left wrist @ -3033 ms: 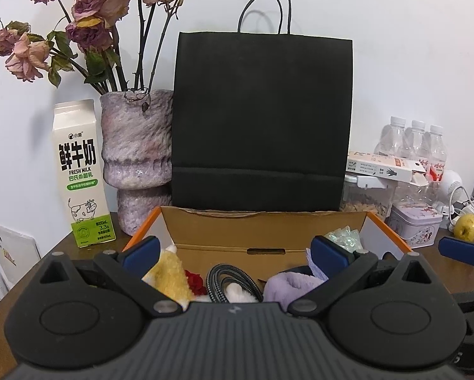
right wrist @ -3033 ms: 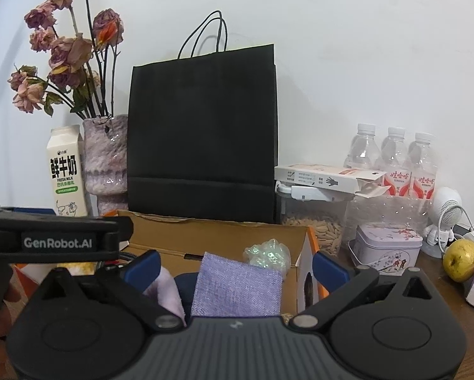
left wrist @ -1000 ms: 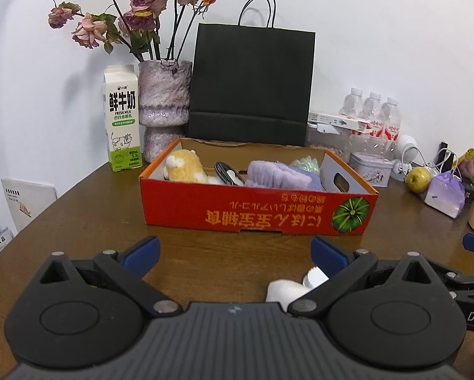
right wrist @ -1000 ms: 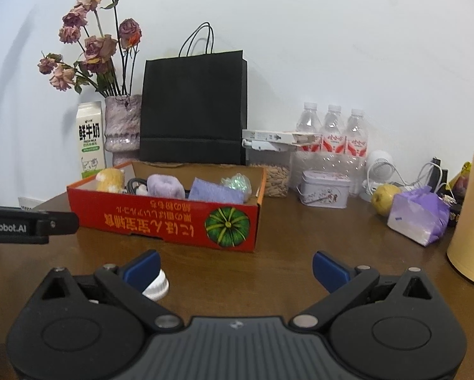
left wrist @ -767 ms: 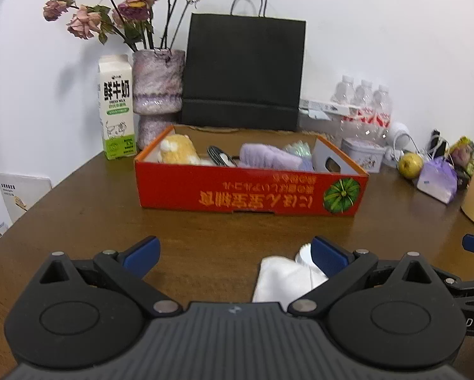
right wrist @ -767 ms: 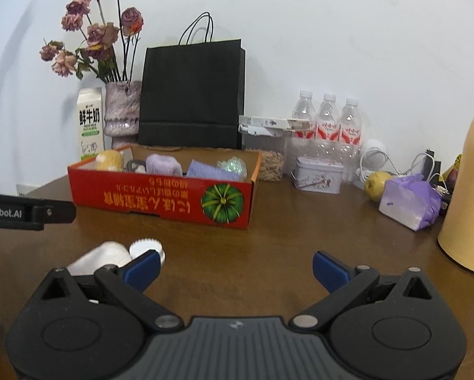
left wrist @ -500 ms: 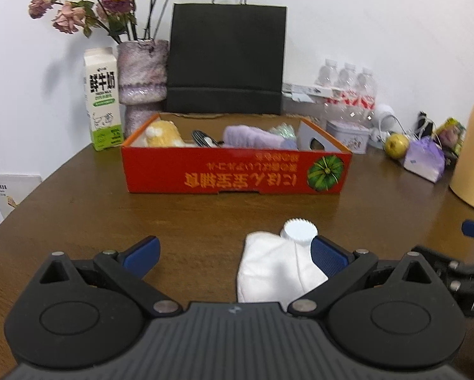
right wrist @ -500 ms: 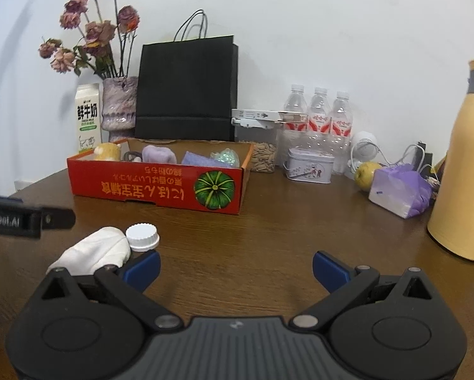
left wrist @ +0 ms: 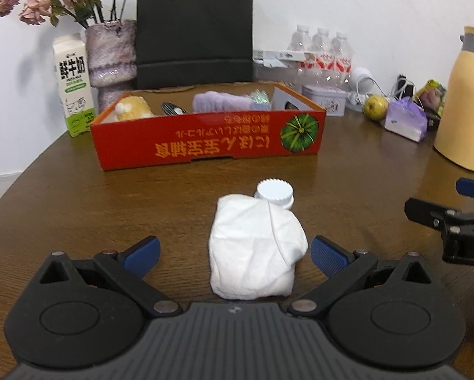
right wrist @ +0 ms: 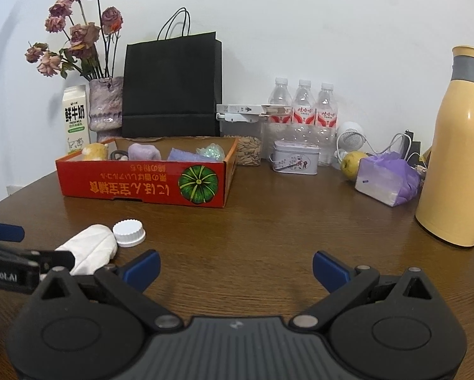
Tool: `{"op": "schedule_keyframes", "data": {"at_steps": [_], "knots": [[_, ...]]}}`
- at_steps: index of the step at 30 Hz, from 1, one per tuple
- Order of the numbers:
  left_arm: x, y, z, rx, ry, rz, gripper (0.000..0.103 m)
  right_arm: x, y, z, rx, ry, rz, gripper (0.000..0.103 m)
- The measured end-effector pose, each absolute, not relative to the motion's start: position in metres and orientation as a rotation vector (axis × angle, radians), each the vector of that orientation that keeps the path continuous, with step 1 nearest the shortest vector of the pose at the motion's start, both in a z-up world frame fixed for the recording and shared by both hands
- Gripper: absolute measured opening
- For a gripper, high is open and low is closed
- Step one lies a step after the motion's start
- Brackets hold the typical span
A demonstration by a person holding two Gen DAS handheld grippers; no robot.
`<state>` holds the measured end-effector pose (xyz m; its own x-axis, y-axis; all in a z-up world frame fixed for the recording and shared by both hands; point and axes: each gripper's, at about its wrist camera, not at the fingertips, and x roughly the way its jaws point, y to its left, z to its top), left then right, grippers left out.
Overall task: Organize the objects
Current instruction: 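Grasp the white cloth pouch with the left tool, then grasp the white screw cap with the right tool while the left tool holds the pouch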
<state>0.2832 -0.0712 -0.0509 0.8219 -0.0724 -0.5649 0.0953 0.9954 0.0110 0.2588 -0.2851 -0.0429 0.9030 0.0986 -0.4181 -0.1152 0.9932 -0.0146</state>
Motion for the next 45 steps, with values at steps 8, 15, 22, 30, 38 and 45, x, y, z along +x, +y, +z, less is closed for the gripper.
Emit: {"op": "schedule_keyframes", "data": {"at_steps": [8,15,22,30,38,45], "knots": [[0.298,-0.073,-0.065,0.029,0.692,-0.11,0.103,0.26,-0.284,-0.044,-0.044,0.442,0.116,0.103],[0.322,-0.078,-0.068,0.017,0.705,-0.091,0.103,0.263,-0.282,-0.045,-0.054,0.461,0.128,0.103],[0.325,-0.079,-0.066,0.028,0.699,-0.095,0.085,0.269,-0.283,-0.048,-0.045,0.496,0.119,0.103],[0.311,-0.073,-0.052,0.003,0.63,-0.121,0.053,0.272,-0.284,-0.05,-0.035,0.522,0.102,0.103],[0.309,-0.058,-0.045,-0.005,0.595,-0.096,0.049,0.272,-0.281,-0.05,-0.041,0.518,0.089,0.103],[0.311,-0.029,-0.04,-0.015,0.558,-0.042,0.049,0.274,-0.269,-0.049,-0.06,0.514,0.109,0.103]]}}
